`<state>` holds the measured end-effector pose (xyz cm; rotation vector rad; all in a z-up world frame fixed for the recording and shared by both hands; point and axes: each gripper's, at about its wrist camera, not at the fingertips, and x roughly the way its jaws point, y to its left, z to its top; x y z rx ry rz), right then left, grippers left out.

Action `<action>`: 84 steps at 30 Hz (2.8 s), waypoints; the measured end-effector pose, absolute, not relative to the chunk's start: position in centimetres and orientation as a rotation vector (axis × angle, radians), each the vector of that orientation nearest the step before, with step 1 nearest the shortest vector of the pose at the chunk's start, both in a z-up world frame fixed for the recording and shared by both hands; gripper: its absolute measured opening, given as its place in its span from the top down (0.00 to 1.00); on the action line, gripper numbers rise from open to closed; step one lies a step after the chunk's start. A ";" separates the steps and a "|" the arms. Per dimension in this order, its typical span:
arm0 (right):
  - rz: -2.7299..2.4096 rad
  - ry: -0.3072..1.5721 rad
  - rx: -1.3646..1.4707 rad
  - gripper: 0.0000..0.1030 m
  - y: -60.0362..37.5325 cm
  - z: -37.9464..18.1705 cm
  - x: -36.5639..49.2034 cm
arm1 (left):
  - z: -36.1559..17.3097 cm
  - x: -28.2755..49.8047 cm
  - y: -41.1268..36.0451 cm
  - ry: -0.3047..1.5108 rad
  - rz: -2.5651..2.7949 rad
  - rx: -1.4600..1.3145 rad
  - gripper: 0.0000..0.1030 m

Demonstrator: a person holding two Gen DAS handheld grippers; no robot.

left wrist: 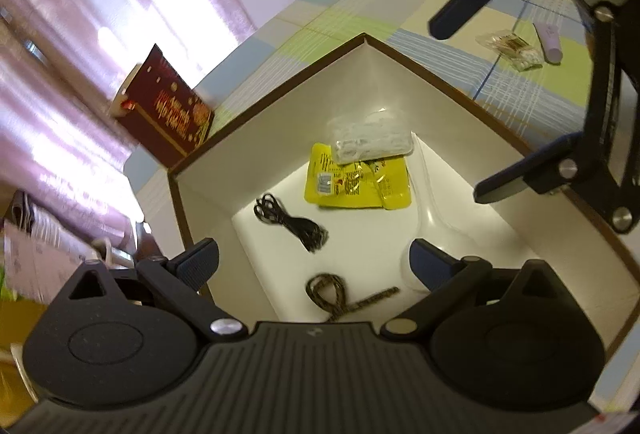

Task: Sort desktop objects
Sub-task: 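Withdraw both tools from the box toward the swabs and lavender tube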

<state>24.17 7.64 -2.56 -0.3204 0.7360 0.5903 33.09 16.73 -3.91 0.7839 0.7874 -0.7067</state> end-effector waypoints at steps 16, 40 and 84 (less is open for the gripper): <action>0.653 0.749 -0.292 0.02 5.3 -1.3 18.1 | -0.6 24.9 18.8 0.874 -0.501 0.535 0.01; 0.689 0.826 -0.261 0.02 -1.1 -2.7 11.5 | -2.0 15.0 14.8 0.983 -0.390 0.362 0.01; 0.208 0.957 0.008 0.02 -25.2 -8.8 10.8 | -8.2 18.3 -7.7 0.958 -0.582 0.419 0.01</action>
